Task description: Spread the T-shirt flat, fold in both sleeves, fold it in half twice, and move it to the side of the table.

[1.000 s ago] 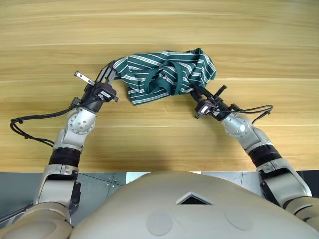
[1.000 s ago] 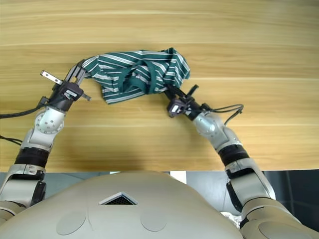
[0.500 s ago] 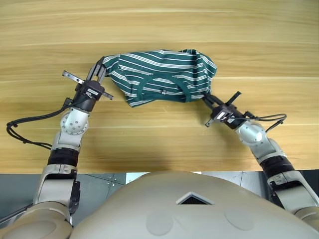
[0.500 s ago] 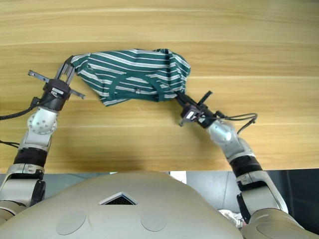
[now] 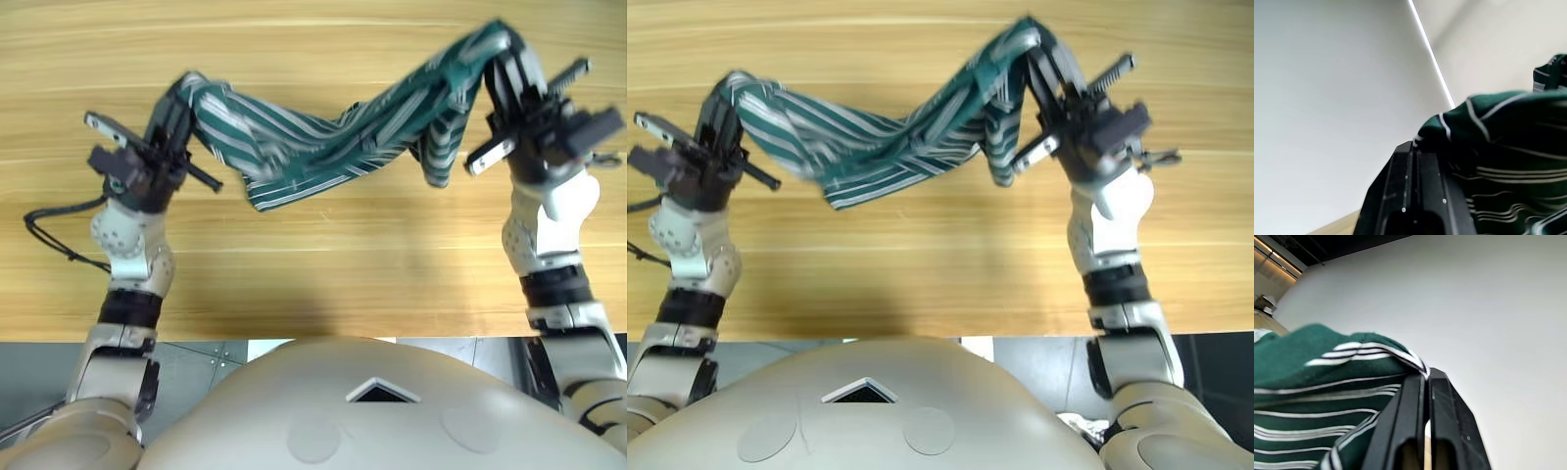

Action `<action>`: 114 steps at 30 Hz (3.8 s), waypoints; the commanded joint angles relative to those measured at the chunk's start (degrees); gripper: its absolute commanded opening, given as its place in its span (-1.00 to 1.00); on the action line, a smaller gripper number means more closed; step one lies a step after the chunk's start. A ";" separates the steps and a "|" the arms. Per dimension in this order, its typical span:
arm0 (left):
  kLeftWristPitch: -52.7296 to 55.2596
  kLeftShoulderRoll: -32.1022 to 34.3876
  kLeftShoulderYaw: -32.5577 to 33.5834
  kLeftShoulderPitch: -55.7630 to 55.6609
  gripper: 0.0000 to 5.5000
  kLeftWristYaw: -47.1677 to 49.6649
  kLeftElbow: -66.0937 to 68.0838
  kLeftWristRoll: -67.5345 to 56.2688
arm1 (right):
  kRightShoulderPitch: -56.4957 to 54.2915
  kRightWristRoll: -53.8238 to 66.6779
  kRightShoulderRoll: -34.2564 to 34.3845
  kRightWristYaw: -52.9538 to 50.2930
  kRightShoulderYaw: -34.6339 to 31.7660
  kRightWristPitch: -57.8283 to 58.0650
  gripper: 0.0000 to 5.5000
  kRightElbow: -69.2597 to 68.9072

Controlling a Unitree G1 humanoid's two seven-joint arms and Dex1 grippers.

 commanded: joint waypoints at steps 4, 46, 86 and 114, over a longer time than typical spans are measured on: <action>17.76 -4.10 -2.62 -42.10 -1.00 24.26 44.21 24.73 | -41.74 -34.83 7.67 -39.65 7.27 20.26 -0.99 51.15; 3.34 -0.80 -0.16 19.37 -0.58 -1.40 13.68 24.88 | 27.18 -33.71 -17.52 -9.74 5.27 7.52 -0.55 0.96; 3.71 -11.21 20.96 7.20 -0.33 3.84 14.77 15.22 | 5.64 -69.10 -0.36 -32.33 21.68 11.54 -0.28 3.77; 23.07 11.97 11.96 37.70 -0.33 7.41 -26.84 66.84 | -3.70 -51.01 2.37 -33.62 1.72 12.67 -0.28 3.29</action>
